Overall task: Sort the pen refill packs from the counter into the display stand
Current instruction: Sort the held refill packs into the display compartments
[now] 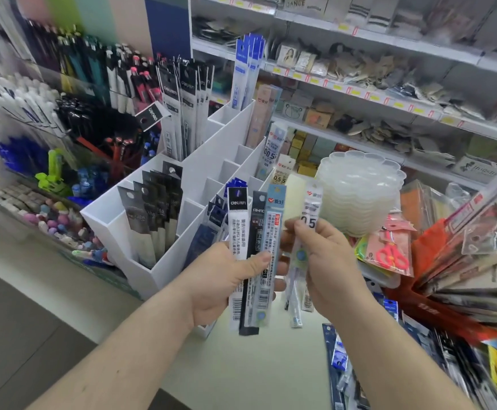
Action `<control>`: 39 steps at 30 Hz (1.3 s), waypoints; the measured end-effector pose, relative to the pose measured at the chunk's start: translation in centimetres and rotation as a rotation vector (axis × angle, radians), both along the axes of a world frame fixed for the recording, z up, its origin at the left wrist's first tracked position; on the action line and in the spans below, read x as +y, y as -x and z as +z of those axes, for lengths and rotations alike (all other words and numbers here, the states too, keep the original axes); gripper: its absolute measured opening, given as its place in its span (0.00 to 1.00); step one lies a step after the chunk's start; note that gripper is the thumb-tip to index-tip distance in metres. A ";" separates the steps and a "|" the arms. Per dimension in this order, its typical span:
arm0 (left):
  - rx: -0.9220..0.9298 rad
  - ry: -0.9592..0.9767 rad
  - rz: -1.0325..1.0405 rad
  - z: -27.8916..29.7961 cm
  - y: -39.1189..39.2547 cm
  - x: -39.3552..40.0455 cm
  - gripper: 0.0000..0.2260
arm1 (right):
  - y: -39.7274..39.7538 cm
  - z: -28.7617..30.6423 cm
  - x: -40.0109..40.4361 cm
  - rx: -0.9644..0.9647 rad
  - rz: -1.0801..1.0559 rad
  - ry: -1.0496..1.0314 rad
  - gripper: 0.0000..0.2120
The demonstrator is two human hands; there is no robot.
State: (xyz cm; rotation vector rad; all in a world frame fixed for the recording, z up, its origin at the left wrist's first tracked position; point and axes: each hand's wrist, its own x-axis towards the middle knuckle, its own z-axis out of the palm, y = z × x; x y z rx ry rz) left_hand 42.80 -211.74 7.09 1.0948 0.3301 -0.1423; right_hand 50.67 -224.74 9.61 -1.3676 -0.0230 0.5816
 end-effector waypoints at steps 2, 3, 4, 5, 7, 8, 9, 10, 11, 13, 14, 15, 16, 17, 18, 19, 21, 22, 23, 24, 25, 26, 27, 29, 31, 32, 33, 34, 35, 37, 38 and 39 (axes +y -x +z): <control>0.025 -0.004 0.013 0.2 0.2 0.1 0.11 | -0.8 0.0 -0.4 -0.027 -0.084 -0.029 0.07; 0.028 -0.008 0.013 0.3 0.2 0.1 0.09 | -1.0 0.0 -0.6 -0.043 -0.092 -0.020 0.07; 0.021 -0.019 0.014 0.4 0.3 0.1 0.09 | -1.0 0.0 -0.6 -0.056 -0.070 -0.005 0.06; 0.012 -0.036 0.012 0.4 0.3 0.1 0.10 | -0.8 -0.1 -0.6 -0.071 -0.025 0.022 0.04; -0.013 -0.068 0.008 0.3 0.4 0.0 0.12 | -0.1 -0.1 -0.3 -0.143 0.091 0.085 0.03; -0.020 -0.075 0.010 0.3 0.4 -0.1 0.14 | 0.3 -0.2 0.0 -0.180 0.123 0.096 0.04; -0.015 -0.071 0.020 0.3 0.4 -0.2 0.16 | 0.4 -0.2 0.1 -0.201 0.115 0.093 0.06; 0.000 -0.059 0.041 0.3 0.5 -0.3 0.18 | 0.4 0.0 0.1 -0.198 0.080 0.084 0.08; 0.016 -0.050 0.064 0.3 0.5 -0.2 0.18 | 0.1 0.3 0.0 -0.186 0.030 0.073 0.08; 0.048 -0.043 0.083 0.4 0.8 0.0 0.18 | -0.7 0.8 -0.6 -0.186 -0.027 0.065 0.07; 0.063 -0.029 0.075 0.5 1.0 0.1 0.18 | -1.0 1.0 -0.9 -0.214 -0.008 0.089 0.06; 0.076 -0.003 0.058 0.6 1.1 0.1 0.19 | -1.1 1.0 -1.0 -0.258 0.040 0.125 0.05; 0.085 0.033 0.036 0.8 1.3 0.1 0.20 | -0.9 0.9 -0.9 -0.291 0.096 0.152 0.05; 0.087 0.072 0.009 0.9 1.5 0.1 0.20 | -0.5 0.7 -0.7 -0.303 0.160 0.152 0.06; 0.083 0.105 -0.020 1.1 1.7 0.0 0.21 | -0.1 0.6 -0.4 -0.288 0.235 0.118 0.06; 0.078 0.127 -0.045 1.3 1.8 -0.1 0.21 | 0.2 0.4 -0.1 -0.263 0.309 0.072 0.05; 0.080 0.152 -0.075 1.6 2.0 -0.1 0.20 | 0.8 0.3 0.4 -0.225 0.412 0.002 0.05; 0.087 0.160 -0.084 1.9 2.1 -0.1 0.20 | 1.0 0.4 0.5 -0.226 0.430 -0.013 0.06; 0.091 0.158 -0.089 2.0 2.2 -0.1 0.20 | 1.1 0.6 0.7 -0.231 0.428 -0.017 0.07; 0.091 0.136 -0.084 2.2 2.4 -0.1 0.21 | 1.2 0.8 0.8 -0.237 0.415 -0.015 0.07; 0.085 0.095 -0.063 2.2 2.6 -0.1 0.21 | 1.4 1.0 1.0 -0.241 0.400 -0.006 0.08; 0.073 0.046 -0.029 2.2 2.7 -0.2 0.22 | 1.5 1.1 1.2 -0.252 0.385 0.004 0.10; 0.053 -0.001 0.013 2.1 2.8 -0.2 0.23 | 1.8 1.4 1.5 -0.263 0.370 0.015 0.12; 0.007 -0.085 0.092 2.0 3.1 -0.4 0.23 | 2.1 1.7 1.9 -0.266 0.340 0.014 0.13; -0.017 -0.178 0.135 2.1 3.6 -0.3 0.18 | 2.4 1.9 2.3 -0.258 0.319 0.011 0.09; -0.012 -0.217 0.146 2.2 4.0 -0.2 0.15 | 2.5 1.9 2.5 -0.267 0.319 0.016 0.06; -0.002 -0.245 0.157 2.3 4.4 0.0 0.13 | 2.6 1.9 2.8 -0.281 0.327 0.023 0.05; 0.009 -0.259 0.174 2.4 4.8 0.3 0.13 | 2.7 1.9 3.1 -0.298 0.339 0.026 0.05; 0.018 -0.268 0.201 2.4 5.1 0.6 0.13 | 2.8 1.9 3.4 -0.315 0.350 0.024 0.04; 0.031 -0.293 0.281 2.6 6.0 1.3 0.14 | 3.0 2.1 4.2 -0.358 0.352 0.020 0.05; 0.037 -0.316 0.336 2.6 6.4 1.7 0.15 | 3.0 2.2 4.6 -0.393 0.341 0.022 0.05; 0.042 -0.348 0.400 2.6 6.8 2.2 0.15 | 3.0 2.4 5.0 -0.435 0.326 0.026 0.04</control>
